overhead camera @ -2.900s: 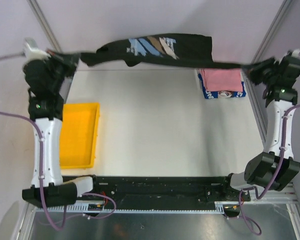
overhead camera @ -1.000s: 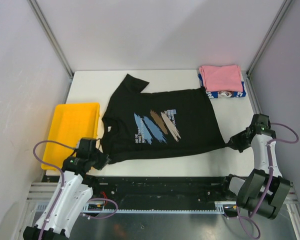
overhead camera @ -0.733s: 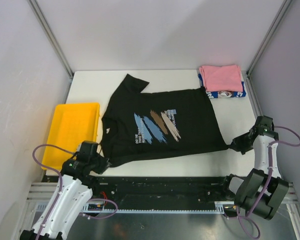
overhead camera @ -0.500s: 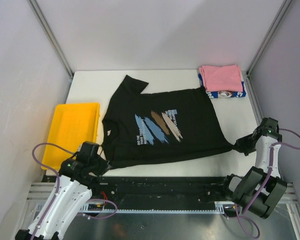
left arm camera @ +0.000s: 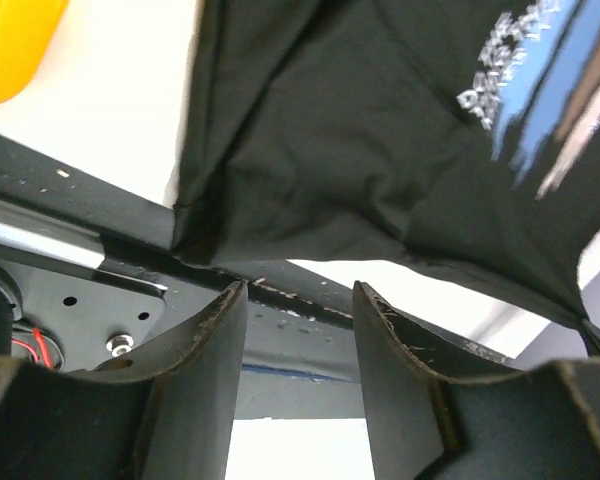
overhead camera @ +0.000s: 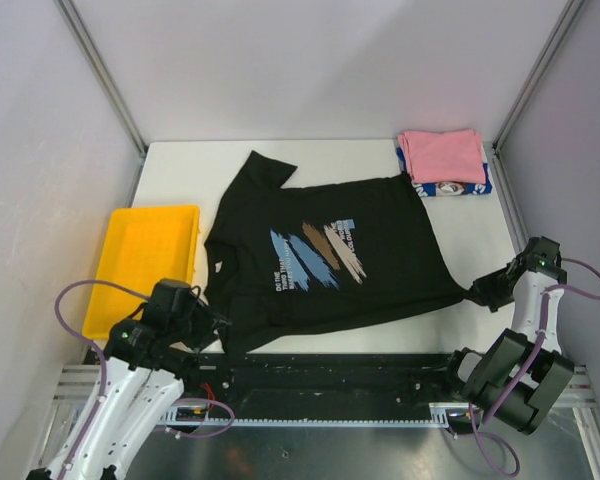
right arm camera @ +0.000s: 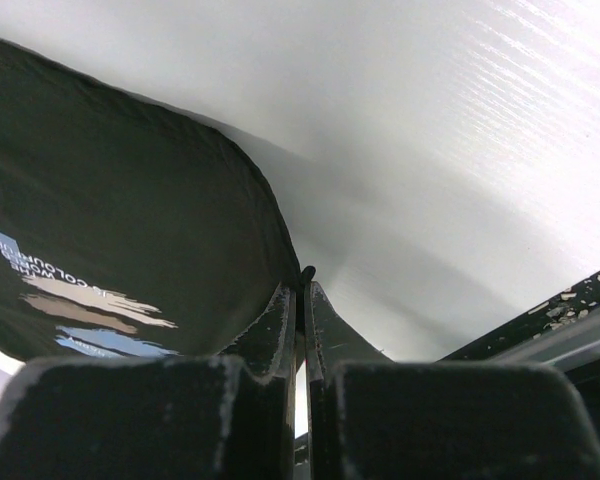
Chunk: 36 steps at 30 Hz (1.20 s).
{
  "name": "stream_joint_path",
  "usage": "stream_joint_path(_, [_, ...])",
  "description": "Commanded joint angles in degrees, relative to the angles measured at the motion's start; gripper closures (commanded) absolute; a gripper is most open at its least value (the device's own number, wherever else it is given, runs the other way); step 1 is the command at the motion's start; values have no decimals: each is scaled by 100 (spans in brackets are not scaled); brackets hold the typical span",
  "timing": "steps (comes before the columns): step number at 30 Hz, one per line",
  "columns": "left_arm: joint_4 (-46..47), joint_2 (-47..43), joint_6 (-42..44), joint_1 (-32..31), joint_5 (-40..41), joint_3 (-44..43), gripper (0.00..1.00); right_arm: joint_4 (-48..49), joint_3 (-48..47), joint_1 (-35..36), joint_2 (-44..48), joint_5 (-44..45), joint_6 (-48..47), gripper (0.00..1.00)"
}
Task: Fold and stack the t-shirts
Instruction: Flatten out the tshirt, then grap the side of the flattened tshirt closest away from the robot with both arms
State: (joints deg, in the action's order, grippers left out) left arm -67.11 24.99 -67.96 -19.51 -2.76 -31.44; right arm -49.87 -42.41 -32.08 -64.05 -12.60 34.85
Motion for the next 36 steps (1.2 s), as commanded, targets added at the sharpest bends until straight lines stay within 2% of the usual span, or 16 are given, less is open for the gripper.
stream_joint_path(1, [31, 276, 413, -36, 179, -588, 50, 4, -10, -31, 90, -202, -88, 100])
stream_joint_path(7, [917, 1686, 918, -36, 1023, -721, 61, -11, -13, -16, 128, -241, -132, 100])
stream_joint_path(13, [1772, 2846, 1355, -53, 1132, -727, 66, 11, -8, 30, 127, -236, -133, 100])
stream_joint_path(21, [2481, 3649, 1844, -55, 1055, -702, 65, 77, -11, 203, 91, -215, -46, 100])
stream_joint_path(36, [2954, 4744, 2301, -77, 1097, -946, 67, 104, -10, 430, 97, -78, 52, 100])
